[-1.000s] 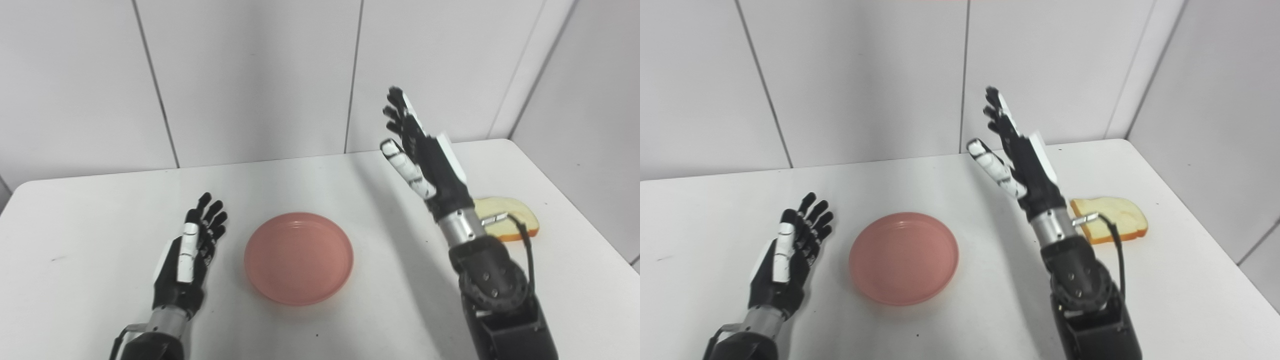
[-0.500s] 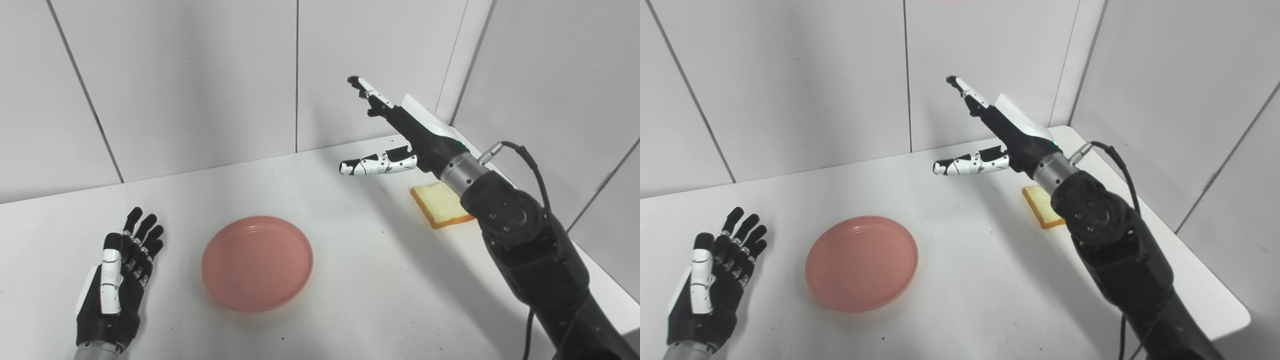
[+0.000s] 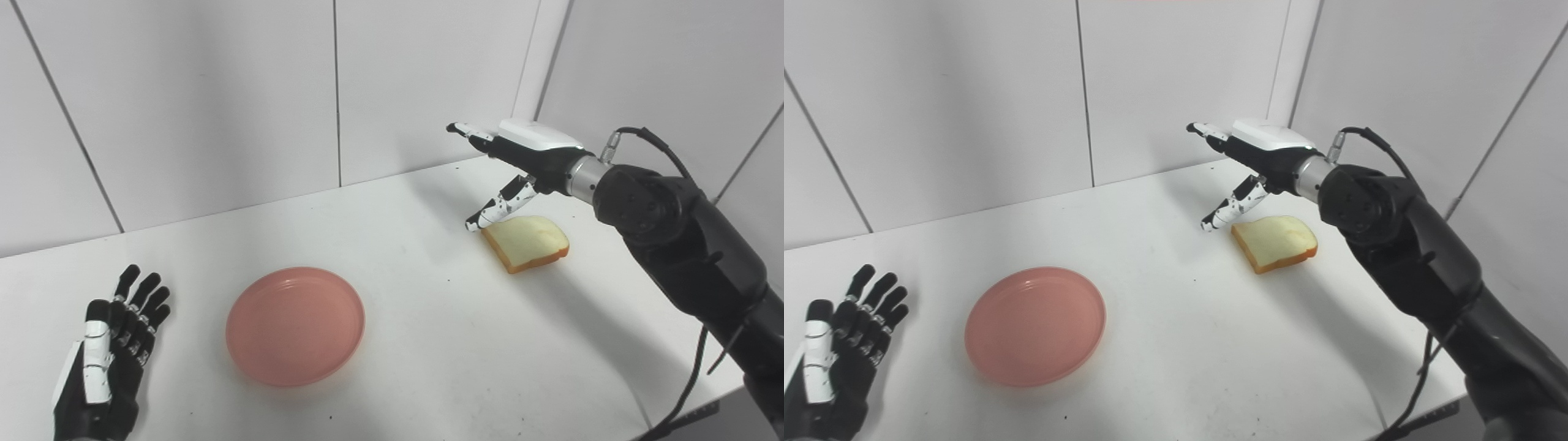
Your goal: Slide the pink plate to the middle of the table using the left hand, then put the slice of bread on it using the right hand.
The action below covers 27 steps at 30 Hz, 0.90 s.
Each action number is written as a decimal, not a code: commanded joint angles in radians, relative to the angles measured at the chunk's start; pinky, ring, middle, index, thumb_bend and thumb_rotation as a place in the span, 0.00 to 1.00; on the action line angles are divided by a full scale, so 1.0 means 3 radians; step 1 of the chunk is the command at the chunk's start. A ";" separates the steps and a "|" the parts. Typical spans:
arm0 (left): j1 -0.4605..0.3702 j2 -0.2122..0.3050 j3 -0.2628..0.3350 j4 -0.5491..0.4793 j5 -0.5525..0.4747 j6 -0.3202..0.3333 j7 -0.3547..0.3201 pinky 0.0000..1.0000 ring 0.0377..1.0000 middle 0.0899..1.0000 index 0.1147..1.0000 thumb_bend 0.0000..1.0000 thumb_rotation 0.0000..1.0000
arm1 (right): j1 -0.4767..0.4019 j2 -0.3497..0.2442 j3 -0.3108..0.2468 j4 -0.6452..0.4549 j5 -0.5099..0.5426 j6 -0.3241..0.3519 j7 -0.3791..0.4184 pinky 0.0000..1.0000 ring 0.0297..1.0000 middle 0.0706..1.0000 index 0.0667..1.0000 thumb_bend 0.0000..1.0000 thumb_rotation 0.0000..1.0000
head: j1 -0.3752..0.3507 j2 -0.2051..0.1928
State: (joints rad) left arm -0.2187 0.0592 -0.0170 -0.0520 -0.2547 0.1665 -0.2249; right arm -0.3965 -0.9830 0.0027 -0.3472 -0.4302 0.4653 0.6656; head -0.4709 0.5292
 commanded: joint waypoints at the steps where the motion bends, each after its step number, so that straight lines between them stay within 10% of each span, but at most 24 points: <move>1: -0.0073 0.0040 0.0004 -0.0114 -0.0039 -0.0019 -0.0054 0.96 0.94 0.95 0.96 0.70 1.00 | -0.0011 -0.0168 -0.0066 0.0019 -0.0026 -0.0041 -0.0025 0.85 0.96 1.00 1.00 1.00 0.32 | -0.0007 0.0002; 27: -0.0061 0.0103 0.0038 -0.0153 -0.0117 0.0090 -0.0075 0.98 0.96 0.95 0.97 0.68 1.00 | -0.0029 -0.0379 0.0499 0.0729 -0.0404 -0.0224 0.0217 0.88 1.00 1.00 1.00 1.00 0.40 | -0.0058 0.0051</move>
State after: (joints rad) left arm -0.2185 0.0853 -0.0115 -0.0582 -0.2807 0.2073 -0.2362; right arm -0.3619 -1.0696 0.1645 -0.1276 -0.5375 0.4348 0.7529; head -0.4893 0.5446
